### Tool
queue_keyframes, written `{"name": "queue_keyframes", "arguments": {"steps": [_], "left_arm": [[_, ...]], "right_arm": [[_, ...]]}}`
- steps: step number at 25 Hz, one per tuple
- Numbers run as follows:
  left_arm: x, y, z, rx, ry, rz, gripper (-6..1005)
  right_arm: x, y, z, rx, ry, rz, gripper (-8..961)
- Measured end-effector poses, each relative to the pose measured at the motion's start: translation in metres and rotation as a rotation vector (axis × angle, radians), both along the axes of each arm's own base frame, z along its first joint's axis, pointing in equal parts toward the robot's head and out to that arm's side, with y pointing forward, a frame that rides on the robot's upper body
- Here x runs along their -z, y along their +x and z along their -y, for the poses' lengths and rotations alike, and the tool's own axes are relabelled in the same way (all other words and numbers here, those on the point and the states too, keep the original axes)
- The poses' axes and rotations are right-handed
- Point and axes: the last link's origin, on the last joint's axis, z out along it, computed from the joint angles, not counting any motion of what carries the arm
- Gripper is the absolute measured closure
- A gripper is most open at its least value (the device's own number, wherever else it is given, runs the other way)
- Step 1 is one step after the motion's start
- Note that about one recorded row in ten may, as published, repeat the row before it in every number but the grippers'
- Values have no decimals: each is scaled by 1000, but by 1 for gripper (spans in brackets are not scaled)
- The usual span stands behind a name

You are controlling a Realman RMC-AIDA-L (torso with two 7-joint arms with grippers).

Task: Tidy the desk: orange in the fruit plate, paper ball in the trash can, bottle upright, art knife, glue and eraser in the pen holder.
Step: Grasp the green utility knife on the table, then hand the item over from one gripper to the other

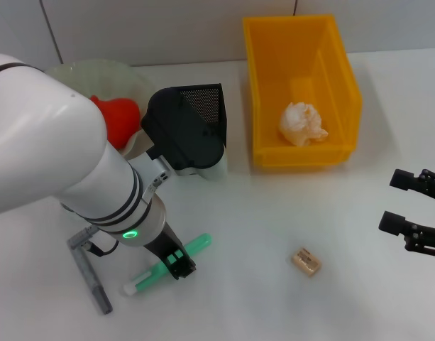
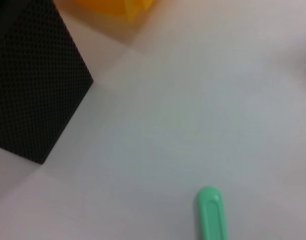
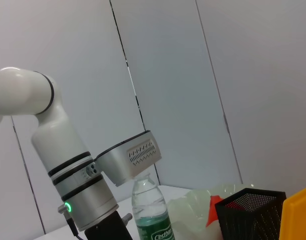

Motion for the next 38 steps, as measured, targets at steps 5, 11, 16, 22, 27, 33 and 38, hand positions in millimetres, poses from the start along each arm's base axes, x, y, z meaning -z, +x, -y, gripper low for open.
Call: {"name": "queue_keyframes", "arguments": {"steps": [5,11,16,22,27,33,38], "left_arm": [[0,0,0,3,-2,-2,625],[2,-1,2,22,-18,-16,633],[2,1,2,33,-23,-24,650],[2,2,1,39,-33,-33,728],[1,1,0,37,-44,-41,813],[0,3,1,39,-47,-40,812],[-2,6,-2,37,-39,-31,812]], "right_arm": [[0,0,0,-1,0,0,114],[0,-1,-1,-3,0,0,115],[0,-1,-1,-4,0,0,115],[0,-1,-2,-5,0,0,114],[0,-1,-2,-5,0,0,114],[0,-1,-2,-5,2,-1,115],[-1,-1,-1,-1,8,-5,115]]}}
